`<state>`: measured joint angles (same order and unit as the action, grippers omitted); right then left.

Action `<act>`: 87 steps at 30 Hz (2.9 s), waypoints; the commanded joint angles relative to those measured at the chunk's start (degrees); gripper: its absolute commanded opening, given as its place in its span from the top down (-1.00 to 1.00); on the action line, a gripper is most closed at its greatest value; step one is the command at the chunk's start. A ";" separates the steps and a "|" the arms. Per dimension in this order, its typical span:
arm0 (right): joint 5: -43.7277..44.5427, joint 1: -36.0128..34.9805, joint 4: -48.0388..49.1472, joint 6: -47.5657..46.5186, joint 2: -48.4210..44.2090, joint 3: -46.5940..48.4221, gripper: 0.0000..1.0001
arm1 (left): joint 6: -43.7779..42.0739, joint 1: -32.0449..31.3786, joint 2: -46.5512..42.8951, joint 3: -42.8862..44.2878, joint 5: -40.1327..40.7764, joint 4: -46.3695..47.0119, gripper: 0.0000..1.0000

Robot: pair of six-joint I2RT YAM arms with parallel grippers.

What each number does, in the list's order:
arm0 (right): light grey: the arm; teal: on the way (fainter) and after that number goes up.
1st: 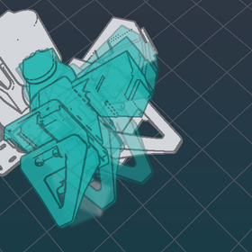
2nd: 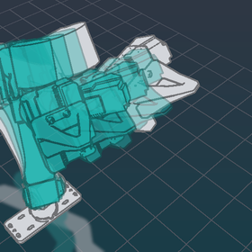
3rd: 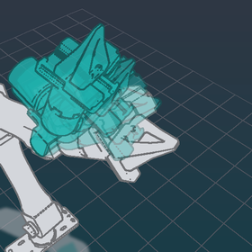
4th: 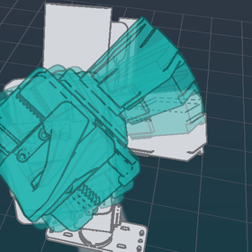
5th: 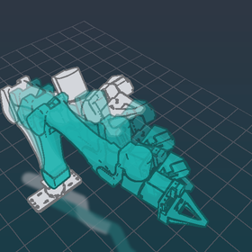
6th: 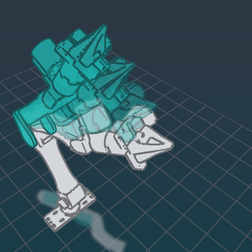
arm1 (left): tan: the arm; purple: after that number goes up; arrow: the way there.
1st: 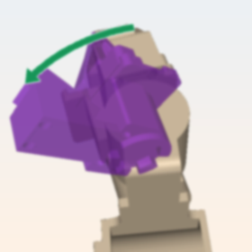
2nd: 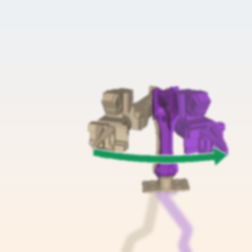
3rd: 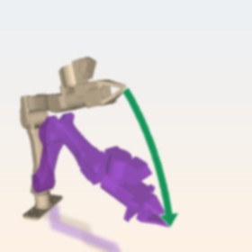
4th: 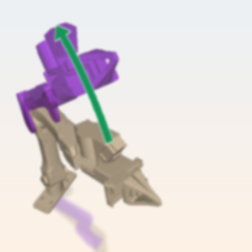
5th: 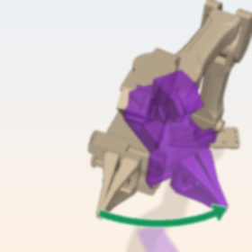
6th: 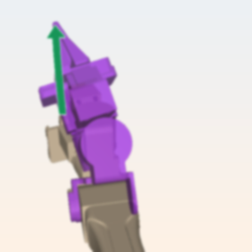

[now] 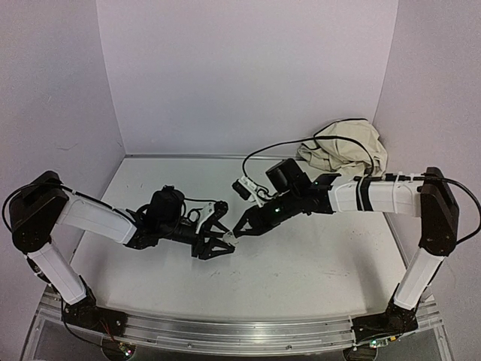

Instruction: Paint the nails

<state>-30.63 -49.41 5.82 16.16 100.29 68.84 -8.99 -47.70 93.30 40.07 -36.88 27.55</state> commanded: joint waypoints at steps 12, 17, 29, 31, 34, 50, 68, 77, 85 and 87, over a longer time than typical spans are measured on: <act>-1.36 -0.91 -0.38 -1.12 0.29 2.68 1.00 | 0.60 -0.20 1.68 3.76 -2.19 2.72 0.24; -0.73 -0.96 -0.37 -0.69 0.00 2.79 1.00 | 0.49 -0.20 1.74 3.69 -2.26 2.60 0.55; 14.34 -0.87 0.06 2.64 -3.85 2.30 -0.67 | 1.76 -0.20 -2.28 3.16 5.48 2.33 1.00; 18.57 -0.88 0.55 3.67 -6.14 1.81 -0.96 | 2.50 -0.20 -3.76 2.55 9.74 2.33 1.00; 25.13 -0.88 3.30 7.95 -9.29 -0.16 -0.96 | 4.95 -0.20 -6.25 1.85 17.99 2.19 1.00; 27.85 -3.94 22.45 25.33 -4.43 3.13 -0.74 | 13.72 -1.59 -14.34 2.15 39.61 -0.05 1.00; 35.88 -7.99 20.43 24.84 7.60 15.77 0.21 | 17.23 -1.82 -13.82 3.38 41.32 -2.61 1.00; 35.42 -8.14 20.43 24.46 8.56 15.62 0.67 | 18.03 -1.87 -14.22 3.74 41.24 -2.89 1.00; 33.01 -7.12 22.29 19.80 5.32 12.34 1.00 | 20.30 -1.88 -14.98 4.48 36.06 -3.41 1.00; 28.19 -5.62 25.57 17.10 3.09 9.24 1.00 | 21.14 -1.80 -15.11 4.65 31.91 -3.46 1.00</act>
<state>3.86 -56.75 24.91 39.13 108.51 81.45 10.20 -49.17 81.14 41.23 2.59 22.35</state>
